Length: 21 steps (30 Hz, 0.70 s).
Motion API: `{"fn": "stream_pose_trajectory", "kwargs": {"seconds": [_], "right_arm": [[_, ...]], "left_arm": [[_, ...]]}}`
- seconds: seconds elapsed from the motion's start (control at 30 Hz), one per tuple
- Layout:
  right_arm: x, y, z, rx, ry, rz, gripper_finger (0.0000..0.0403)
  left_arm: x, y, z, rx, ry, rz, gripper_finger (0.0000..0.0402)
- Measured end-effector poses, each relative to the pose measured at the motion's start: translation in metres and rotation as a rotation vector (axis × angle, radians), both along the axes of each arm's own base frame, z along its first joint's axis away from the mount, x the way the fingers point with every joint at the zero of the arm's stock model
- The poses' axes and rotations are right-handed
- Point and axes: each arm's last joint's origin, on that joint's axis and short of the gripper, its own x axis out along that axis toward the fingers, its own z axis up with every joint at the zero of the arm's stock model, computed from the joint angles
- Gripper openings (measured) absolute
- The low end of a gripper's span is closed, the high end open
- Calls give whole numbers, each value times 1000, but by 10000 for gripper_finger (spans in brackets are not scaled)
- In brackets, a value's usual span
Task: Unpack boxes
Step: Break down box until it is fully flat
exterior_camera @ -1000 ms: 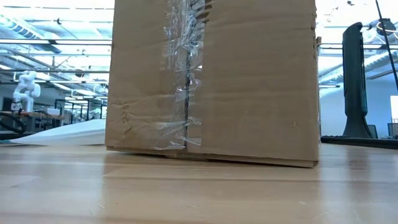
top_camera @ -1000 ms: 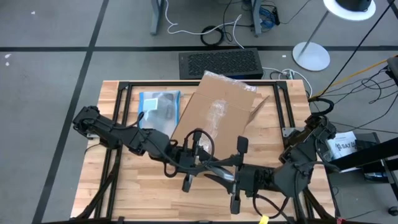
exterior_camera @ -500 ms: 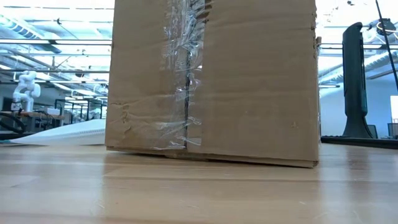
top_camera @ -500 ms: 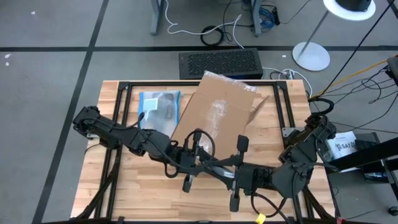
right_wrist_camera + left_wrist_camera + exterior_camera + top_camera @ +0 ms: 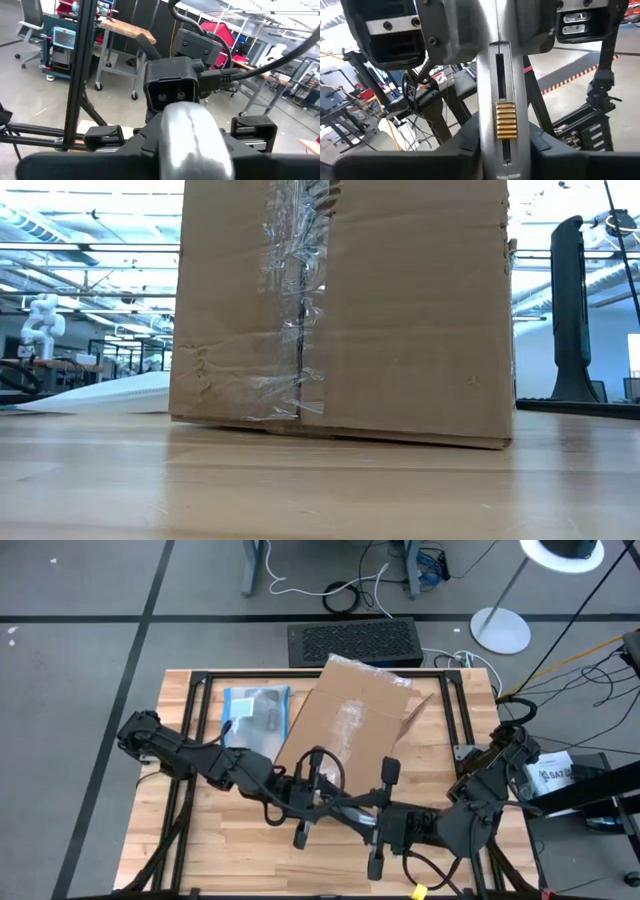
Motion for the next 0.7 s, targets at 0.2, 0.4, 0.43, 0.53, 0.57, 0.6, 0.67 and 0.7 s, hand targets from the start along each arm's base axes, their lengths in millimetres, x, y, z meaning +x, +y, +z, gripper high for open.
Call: {"fn": "stream_pose_trajectory", "kwargs": {"seconds": [0.2,0.4,0.43,0.53,0.57,0.6,0.67,0.7], "right_arm": [[-2,4,0,-33,-2,16,68],[-6,7,1,-58,-2,-14,67],[-7,8,1,-66,-1,-17,67],[-12,13,2,-90,-3,-37,67],[-14,15,2,-99,-2,-49,67],[-16,16,2,-104,-3,-60,67],[-20,19,3,-112,-4,-75,67],[-21,20,3,-113,-6,-81,67]], "left_arm": [[-1,-1,0,-2,0,6,156],[-2,-4,-2,6,26,7,186],[-2,-4,-3,9,36,10,189],[-2,-4,-7,24,72,40,196],[-2,-3,-8,29,82,53,197],[-2,-3,-9,33,93,62,199],[-3,-3,-11,21,107,80,200],[-3,-3,-11,19,113,91,201]]}}
